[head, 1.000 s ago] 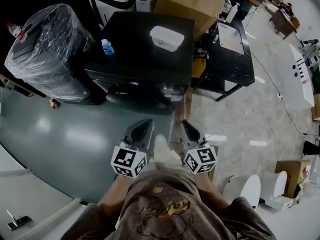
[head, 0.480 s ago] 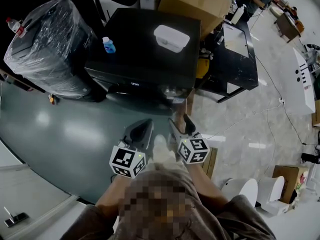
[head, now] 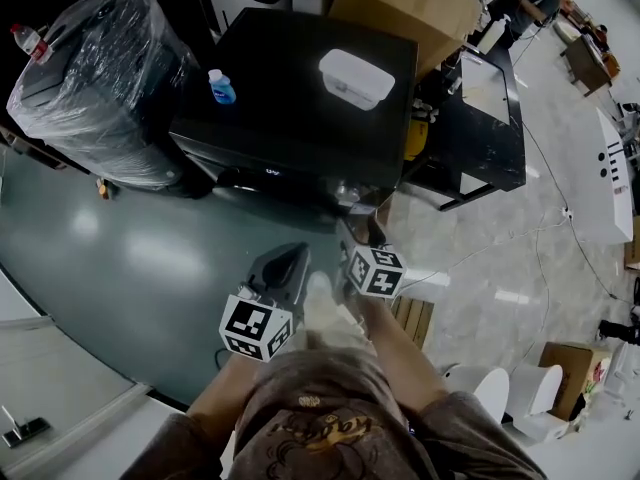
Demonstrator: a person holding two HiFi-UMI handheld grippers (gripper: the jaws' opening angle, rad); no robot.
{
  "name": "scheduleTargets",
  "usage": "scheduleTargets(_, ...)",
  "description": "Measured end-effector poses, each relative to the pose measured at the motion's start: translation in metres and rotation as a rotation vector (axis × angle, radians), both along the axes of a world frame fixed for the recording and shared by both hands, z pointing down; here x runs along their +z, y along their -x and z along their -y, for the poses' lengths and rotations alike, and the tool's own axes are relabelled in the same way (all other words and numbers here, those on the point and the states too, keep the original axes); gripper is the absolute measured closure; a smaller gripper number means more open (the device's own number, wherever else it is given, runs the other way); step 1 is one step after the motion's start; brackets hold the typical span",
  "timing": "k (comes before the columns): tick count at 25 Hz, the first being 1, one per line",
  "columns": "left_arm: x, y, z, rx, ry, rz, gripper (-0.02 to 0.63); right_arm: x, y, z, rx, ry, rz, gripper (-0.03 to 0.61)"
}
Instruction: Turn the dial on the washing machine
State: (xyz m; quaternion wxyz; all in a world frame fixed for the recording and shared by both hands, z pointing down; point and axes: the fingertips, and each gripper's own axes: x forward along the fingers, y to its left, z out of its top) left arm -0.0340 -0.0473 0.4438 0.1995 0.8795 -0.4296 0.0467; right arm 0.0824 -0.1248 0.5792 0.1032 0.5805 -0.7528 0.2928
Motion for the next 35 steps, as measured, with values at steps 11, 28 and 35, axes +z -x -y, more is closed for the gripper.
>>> scheduleTargets(11, 0.015, 0.004, 0.019, -0.005, 0.037, 0.022, 0.614, 0.037, 0.009, 0.042, 0.018, 0.094, -0.033, 0.302)
scheduleTargets(28, 0.021, 0.003, 0.034, -0.016, 0.058, 0.015, 0.614, 0.041, 0.004, 0.059, 0.092, 0.144, 0.011, 0.308)
scheduleTargets(35, 0.024, 0.0, 0.034, -0.014, 0.067, 0.009, 0.614, 0.042, 0.003, 0.059, 0.109, 0.142, 0.132, 0.314)
